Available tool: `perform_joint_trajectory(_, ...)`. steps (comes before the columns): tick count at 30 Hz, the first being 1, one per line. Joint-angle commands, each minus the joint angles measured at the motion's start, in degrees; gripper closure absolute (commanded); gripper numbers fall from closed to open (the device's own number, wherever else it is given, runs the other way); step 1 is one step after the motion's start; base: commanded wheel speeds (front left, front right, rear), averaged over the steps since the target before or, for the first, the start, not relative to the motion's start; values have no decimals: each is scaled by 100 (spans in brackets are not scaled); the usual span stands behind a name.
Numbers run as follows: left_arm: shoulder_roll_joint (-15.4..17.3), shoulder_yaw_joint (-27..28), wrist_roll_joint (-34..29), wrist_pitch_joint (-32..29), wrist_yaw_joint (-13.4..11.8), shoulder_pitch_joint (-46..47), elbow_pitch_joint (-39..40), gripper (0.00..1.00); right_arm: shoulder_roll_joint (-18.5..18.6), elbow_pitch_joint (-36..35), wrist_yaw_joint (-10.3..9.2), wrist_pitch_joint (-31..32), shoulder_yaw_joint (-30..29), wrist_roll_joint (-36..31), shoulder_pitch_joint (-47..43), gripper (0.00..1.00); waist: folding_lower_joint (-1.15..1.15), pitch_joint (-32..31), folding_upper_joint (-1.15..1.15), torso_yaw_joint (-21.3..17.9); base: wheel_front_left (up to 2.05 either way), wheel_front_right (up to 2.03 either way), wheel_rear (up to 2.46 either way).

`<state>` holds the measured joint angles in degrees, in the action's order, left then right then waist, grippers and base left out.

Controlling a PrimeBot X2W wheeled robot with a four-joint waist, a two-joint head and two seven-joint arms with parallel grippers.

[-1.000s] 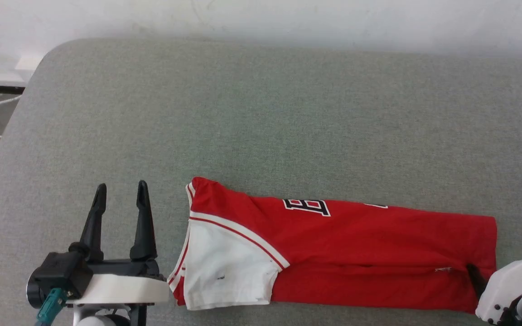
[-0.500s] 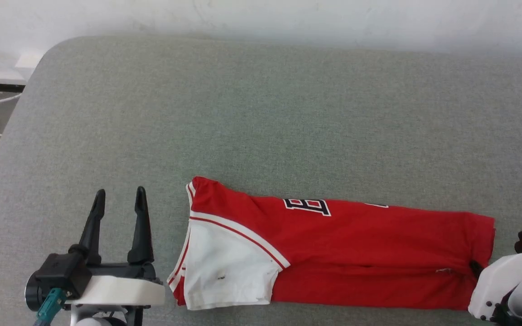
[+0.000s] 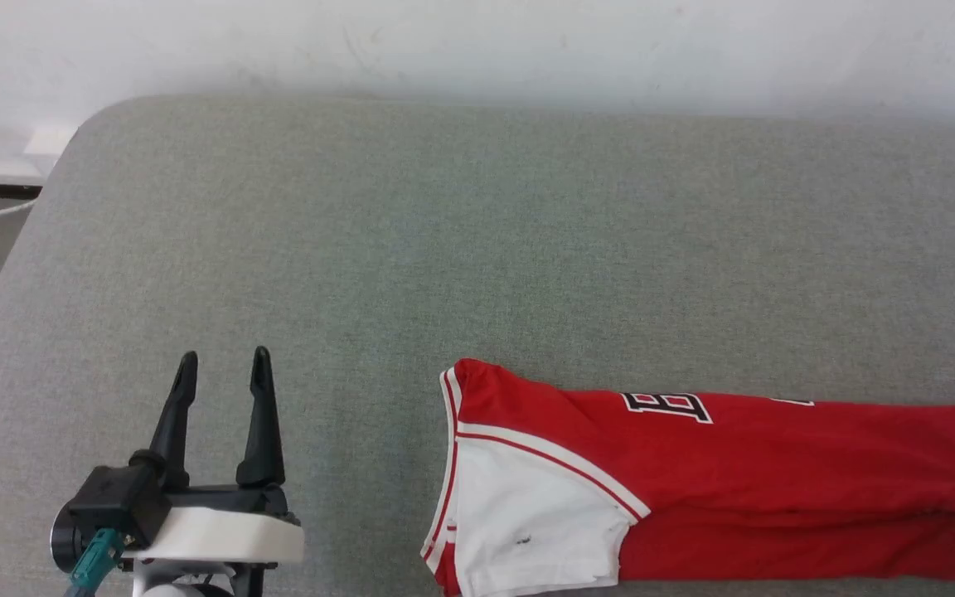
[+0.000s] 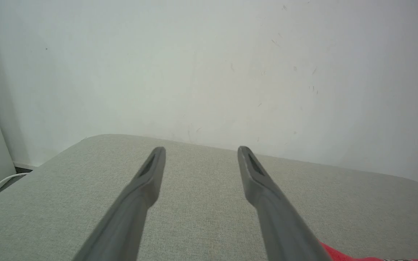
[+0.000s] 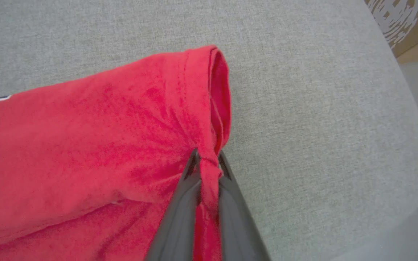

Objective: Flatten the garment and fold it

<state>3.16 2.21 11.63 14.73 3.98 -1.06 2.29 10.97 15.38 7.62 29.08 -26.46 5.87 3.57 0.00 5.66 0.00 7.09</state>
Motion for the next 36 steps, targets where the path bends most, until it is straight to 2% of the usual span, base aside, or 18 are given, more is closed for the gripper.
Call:
perform_joint_trajectory(1, -27, 3, 67, 27, -6, -53, -30, 0, -40, -98, -13, 61, 80, 149, -96, 100, 0, -71, 0, -28, 0, 0, 0)
perform_joint_trajectory(5, -27, 4, 96, 27, -14, -121, -43, 0, -103, -566, -13, 253, 519, 398, -365, 100, 0, -186, 0, -56, 0, 0, 0)
perform_joint_trajectory(12, -28, -141, 175, 27, -39, -212, -106, 0, -213, -1678, -13, 618, 1685, 772, -886, 100, 0, -296, 0, -22, 0, 0, 0)
perform_joint_trajectory(20, -28, -302, 261, 27, -65, -182, -179, 0, -411, -2447, -13, 948, 2973, 1518, -836, 100, 0, -293, 0, 240, 0, 0, 0)
perform_joint_trajectory(26, -28, -355, 289, 27, -77, -150, -226, 0, -605, -2348, -13, 1011, 3492, 1774, -490, 100, 0, -237, 0, 503, 0, 0, 0)
perform_joint_trajectory(31, -28, -390, 318, 27, -52, -100, -244, 0, -771, -1823, -13, 808, 3987, 1948, -186, 100, 0, -158, 0, 789, 0, 0, 0)
perform_joint_trajectory(36, -28, -412, 351, 27, -42, -49, -285, 0, -804, -1141, -13, 384, 4153, 1967, 149, 100, 0, -123, 0, 1078, 0, 0, 0)
